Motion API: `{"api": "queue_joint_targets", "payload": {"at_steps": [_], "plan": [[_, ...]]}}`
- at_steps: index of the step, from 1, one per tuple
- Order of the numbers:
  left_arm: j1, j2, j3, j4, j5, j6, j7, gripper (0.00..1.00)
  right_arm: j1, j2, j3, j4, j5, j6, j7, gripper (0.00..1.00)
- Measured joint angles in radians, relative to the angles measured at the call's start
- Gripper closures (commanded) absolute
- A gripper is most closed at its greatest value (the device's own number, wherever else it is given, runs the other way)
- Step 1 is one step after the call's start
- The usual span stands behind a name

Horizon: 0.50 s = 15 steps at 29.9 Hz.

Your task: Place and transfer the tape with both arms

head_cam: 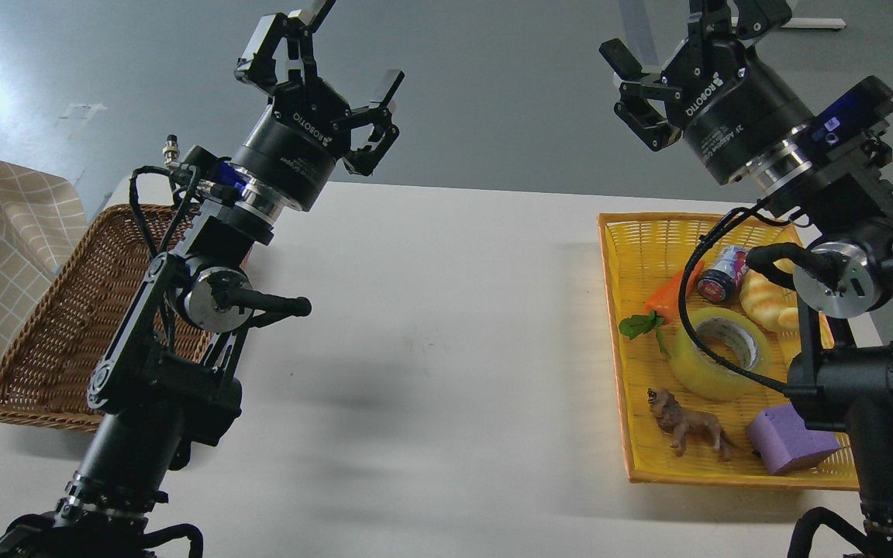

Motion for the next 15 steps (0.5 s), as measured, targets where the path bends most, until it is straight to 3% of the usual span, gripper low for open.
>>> {"api": "queue_joint_targets", "payload": {"at_steps": [15], "plan": [[0.000, 0.000, 0.000, 0.000, 0.000, 0.011, 0.000, 0.02, 0.000, 0.000, 0.003, 0.000, -0.001, -0.001, 0.000, 0.00]]}}
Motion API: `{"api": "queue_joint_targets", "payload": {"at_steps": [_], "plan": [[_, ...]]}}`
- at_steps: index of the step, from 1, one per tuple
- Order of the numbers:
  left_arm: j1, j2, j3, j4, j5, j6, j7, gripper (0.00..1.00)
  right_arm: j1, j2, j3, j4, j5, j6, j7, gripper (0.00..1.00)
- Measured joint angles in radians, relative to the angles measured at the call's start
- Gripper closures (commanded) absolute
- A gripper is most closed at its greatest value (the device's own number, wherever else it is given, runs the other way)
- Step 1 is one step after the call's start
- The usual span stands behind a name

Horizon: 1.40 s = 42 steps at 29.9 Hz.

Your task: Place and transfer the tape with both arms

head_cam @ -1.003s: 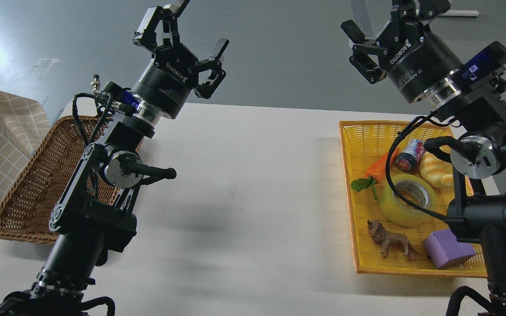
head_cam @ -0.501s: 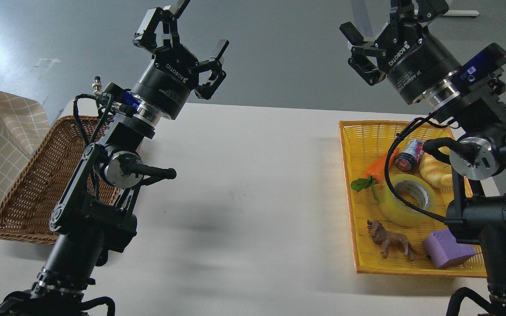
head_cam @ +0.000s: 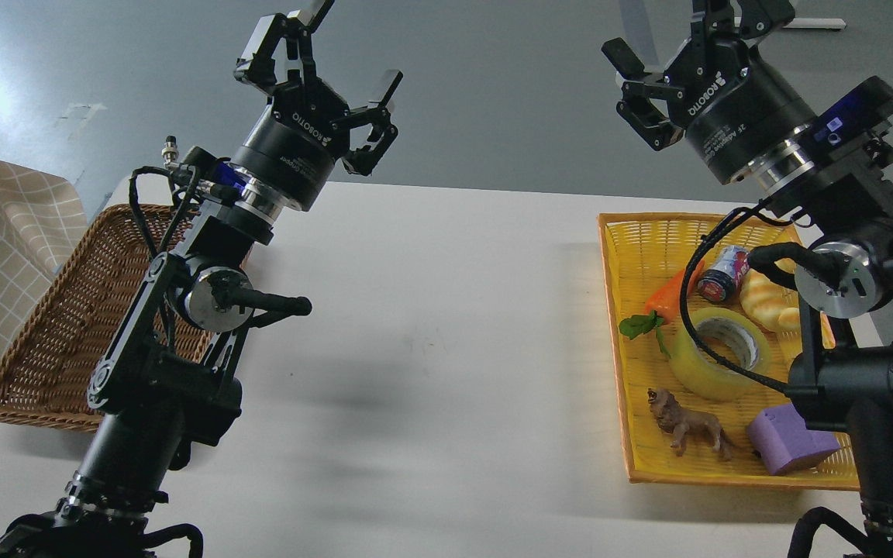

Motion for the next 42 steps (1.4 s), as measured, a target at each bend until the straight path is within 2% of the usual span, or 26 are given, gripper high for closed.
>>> {"api": "queue_joint_targets", "payload": {"at_steps": [42], "plan": [[-0.002, 0.000, -0.001, 0.000, 0.002, 0.002, 0.001, 0.02, -0.015, 0.000, -0.013, 0.003, 0.001, 0.000, -0.002, 0.01]]}}
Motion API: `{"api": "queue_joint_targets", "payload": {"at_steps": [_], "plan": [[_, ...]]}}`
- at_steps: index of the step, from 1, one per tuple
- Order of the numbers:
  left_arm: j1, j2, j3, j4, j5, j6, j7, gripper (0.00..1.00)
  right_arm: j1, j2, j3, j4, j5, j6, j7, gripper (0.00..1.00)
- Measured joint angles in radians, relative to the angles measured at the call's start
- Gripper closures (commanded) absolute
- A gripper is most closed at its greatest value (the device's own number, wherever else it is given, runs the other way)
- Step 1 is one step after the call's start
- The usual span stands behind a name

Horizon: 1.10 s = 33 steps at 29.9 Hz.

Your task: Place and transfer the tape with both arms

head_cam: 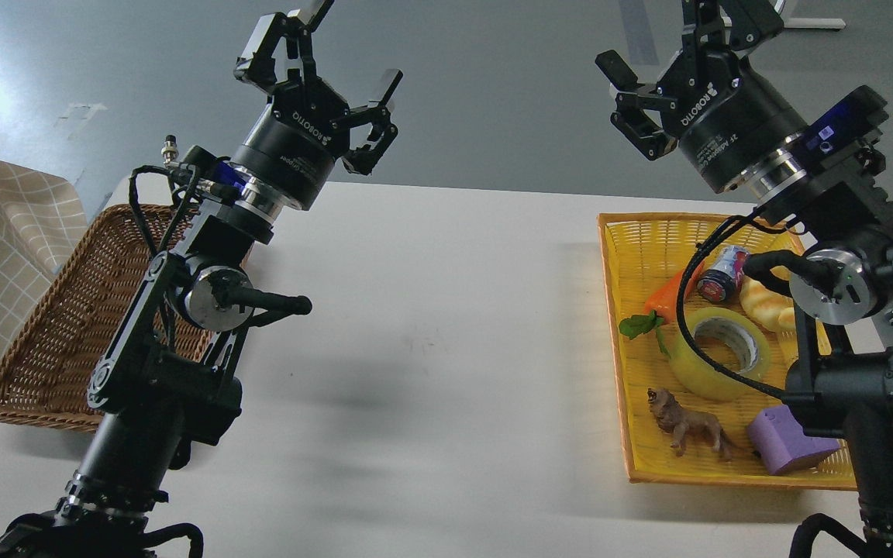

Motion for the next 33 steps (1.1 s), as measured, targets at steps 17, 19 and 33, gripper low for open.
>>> {"api": "queue_joint_targets", "payload": {"at_steps": [17, 19, 33], "plan": [[0.004, 0.000, -0.004, -0.001, -0.001, -0.001, -0.003, 0.02, -0.009, 0.000, 0.000, 0.003, 0.000, -0.011, -0.014, 0.00], [0.003, 0.000, -0.006, -0.002, -0.001, 0.000, -0.003, 0.02, -0.009, 0.000, -0.001, 0.004, 0.000, -0.011, -0.015, 0.00], [0.001, 0.000, -0.011, -0.005, -0.001, 0.000, -0.003, 0.02, -0.009, 0.000, -0.005, 0.012, 0.001, -0.014, -0.017, 0.00]]}}
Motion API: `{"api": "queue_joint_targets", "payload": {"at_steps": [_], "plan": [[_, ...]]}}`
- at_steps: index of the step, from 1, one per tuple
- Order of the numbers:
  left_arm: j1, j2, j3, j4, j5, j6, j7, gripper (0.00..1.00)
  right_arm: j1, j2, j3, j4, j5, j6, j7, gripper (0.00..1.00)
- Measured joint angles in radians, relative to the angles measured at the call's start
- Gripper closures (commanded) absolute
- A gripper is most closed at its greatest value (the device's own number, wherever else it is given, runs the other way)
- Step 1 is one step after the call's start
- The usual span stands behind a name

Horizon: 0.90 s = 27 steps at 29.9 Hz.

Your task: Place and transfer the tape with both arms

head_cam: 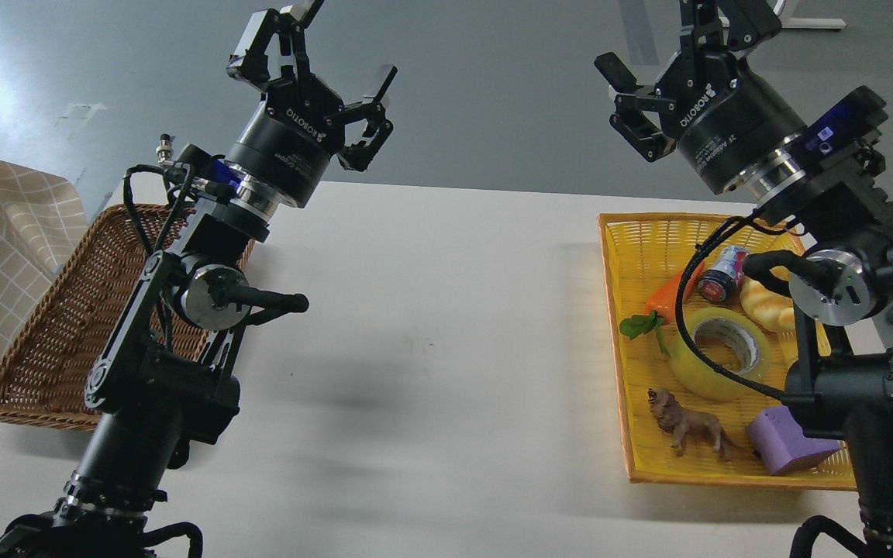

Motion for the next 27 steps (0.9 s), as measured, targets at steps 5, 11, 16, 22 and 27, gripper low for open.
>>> {"api": "queue_joint_targets", "payload": {"at_steps": [5, 11, 16, 22, 27], "plan": [[-0.003, 0.000, 0.002, 0.000, 0.000, 0.000, 0.000, 0.02, -0.003, 0.000, -0.023, 0.014, -0.001, 0.014, 0.006, 0.01], [-0.010, 0.000, 0.000, 0.004, -0.002, 0.004, 0.000, 0.02, -0.004, -0.013, -0.072, 0.081, -0.099, 0.021, 0.034, 0.01], [-0.008, 0.000, 0.000, 0.005, -0.002, 0.005, 0.000, 0.02, -0.025, -0.101, -0.078, 0.111, -0.241, 0.020, 0.065, 0.01], [-0.008, 0.000, 0.001, 0.005, -0.002, 0.005, 0.000, 0.02, -0.072, -0.265, -0.080, 0.139, -0.383, 0.020, 0.068, 0.01], [-0.002, 0.000, 0.003, 0.005, -0.002, 0.005, 0.000, 0.02, -0.125, -0.396, -0.082, 0.154, -0.504, 0.018, 0.069, 0.01]]}}
